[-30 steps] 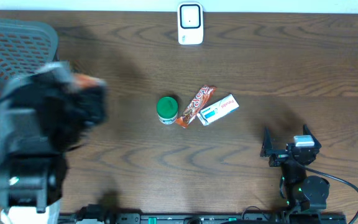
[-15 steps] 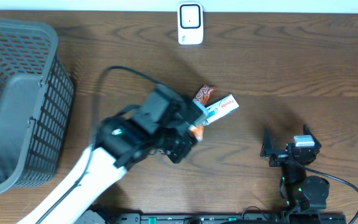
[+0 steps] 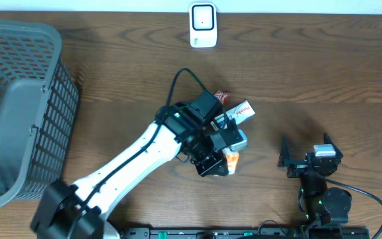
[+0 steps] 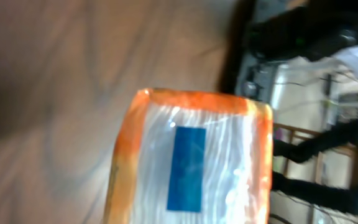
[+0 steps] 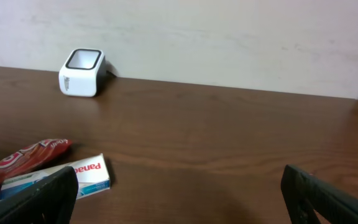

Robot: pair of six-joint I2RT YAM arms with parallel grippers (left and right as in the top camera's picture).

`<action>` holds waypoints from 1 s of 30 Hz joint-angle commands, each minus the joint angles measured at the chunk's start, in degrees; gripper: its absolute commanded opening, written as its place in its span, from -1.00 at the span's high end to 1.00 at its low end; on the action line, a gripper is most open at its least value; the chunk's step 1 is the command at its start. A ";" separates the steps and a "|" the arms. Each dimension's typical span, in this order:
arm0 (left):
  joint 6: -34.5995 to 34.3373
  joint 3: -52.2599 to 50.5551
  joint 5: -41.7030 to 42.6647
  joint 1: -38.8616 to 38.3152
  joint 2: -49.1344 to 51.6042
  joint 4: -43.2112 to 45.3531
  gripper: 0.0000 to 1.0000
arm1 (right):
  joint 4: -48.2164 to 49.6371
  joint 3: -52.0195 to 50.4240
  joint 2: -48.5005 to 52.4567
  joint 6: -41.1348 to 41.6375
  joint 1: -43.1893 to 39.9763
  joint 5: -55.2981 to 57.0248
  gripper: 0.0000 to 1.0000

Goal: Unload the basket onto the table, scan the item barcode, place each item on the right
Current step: 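Carry the orange box out and set it on the table right of center, then withdraw the left gripper to the basket side and move the right arm in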

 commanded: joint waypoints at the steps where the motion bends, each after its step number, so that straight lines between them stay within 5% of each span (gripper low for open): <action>1: 5.38 -0.28 10.36 0.55 2.60 0.22 0.71 | -0.15 -0.09 -0.26 0.90 0.59 0.07 -0.98; 12: 5.03 -0.28 20.15 3.67 11.39 1.64 0.69 | -0.15 -0.09 -0.26 0.90 0.59 0.07 -0.99; 19: 2.69 -0.28 21.14 4.76 13.90 1.44 -0.54 | -0.15 -0.09 -0.26 0.90 0.59 0.07 -0.99; 21: 2.10 -0.26 20.48 4.74 13.88 1.46 -0.71 | -0.15 -0.09 -0.26 0.90 0.59 0.07 -0.99; 26: 0.98 -0.26 18.91 4.81 13.81 1.03 -0.74 | -0.15 -0.09 -0.26 0.90 0.59 0.07 -0.98; 30: -7.26 0.04 9.18 4.85 13.70 0.96 -0.74 | -0.15 -0.09 -0.26 0.90 0.59 0.07 -0.99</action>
